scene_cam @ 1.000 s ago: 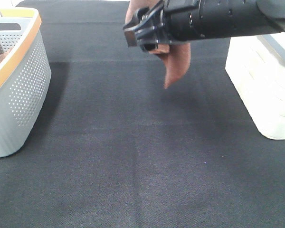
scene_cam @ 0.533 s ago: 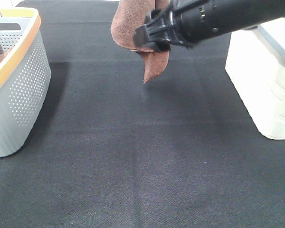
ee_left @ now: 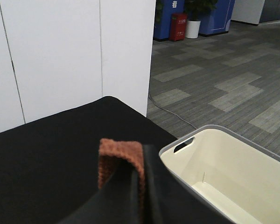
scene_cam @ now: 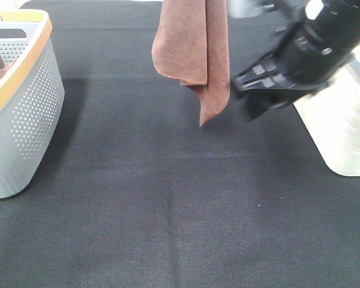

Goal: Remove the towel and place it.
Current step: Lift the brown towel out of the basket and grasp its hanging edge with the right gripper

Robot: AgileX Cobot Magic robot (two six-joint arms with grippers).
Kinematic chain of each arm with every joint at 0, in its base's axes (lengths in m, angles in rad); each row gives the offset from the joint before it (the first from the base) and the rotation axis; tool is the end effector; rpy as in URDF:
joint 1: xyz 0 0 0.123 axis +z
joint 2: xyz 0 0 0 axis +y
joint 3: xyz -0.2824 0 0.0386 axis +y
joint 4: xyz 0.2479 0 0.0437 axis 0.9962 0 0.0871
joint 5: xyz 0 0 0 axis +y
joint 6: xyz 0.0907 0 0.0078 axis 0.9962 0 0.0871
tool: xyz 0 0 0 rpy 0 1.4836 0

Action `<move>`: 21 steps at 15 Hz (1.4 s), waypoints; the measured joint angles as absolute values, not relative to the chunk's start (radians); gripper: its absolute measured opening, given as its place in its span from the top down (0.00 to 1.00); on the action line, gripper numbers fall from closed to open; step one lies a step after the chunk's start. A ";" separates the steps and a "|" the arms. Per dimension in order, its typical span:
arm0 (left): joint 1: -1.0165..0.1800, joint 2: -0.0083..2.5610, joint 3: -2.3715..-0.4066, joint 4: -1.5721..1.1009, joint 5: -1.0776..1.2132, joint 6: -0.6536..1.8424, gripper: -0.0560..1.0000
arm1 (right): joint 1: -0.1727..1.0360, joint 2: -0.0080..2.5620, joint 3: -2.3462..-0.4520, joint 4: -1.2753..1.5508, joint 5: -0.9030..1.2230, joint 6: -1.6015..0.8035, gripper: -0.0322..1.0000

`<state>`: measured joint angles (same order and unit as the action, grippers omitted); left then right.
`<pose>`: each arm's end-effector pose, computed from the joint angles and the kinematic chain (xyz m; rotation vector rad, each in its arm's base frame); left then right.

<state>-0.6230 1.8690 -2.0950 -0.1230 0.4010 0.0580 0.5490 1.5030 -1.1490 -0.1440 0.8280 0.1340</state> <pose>0.3566 -0.2616 0.4719 0.5075 1.6072 -0.5529 0.2685 0.1529 0.2821 -0.6388 2.5727 0.0531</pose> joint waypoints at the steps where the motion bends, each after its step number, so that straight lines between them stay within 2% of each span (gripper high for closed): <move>1: -0.623 1.869 -2.095 -0.123 0.401 0.038 0.95 | 0.549 1.503 -1.150 -0.249 0.766 0.253 0.44; 3: -0.623 1.869 -2.095 -0.122 0.399 0.014 0.95 | 0.601 1.503 -1.149 -0.250 0.628 0.254 0.44; 7: -0.628 1.869 -2.095 -0.104 0.383 0.010 0.95 | 0.816 1.508 -1.149 -0.392 0.351 0.311 0.44; 11: -0.660 1.869 -2.095 -0.100 0.388 0.009 0.95 | 0.817 1.607 -1.147 -0.533 0.188 0.380 0.43; 15: -0.672 1.862 -2.095 -0.093 0.438 0.007 0.95 | 0.792 1.649 -1.147 -0.540 0.164 0.462 0.40; 17: -0.675 1.846 -2.095 -0.092 0.458 0.007 0.95 | 0.748 1.667 -1.147 -0.556 0.212 0.543 0.32; 21: -0.677 1.830 -2.095 -0.021 0.460 0.007 0.95 | 0.746 1.667 -1.147 -0.576 0.360 0.597 0.29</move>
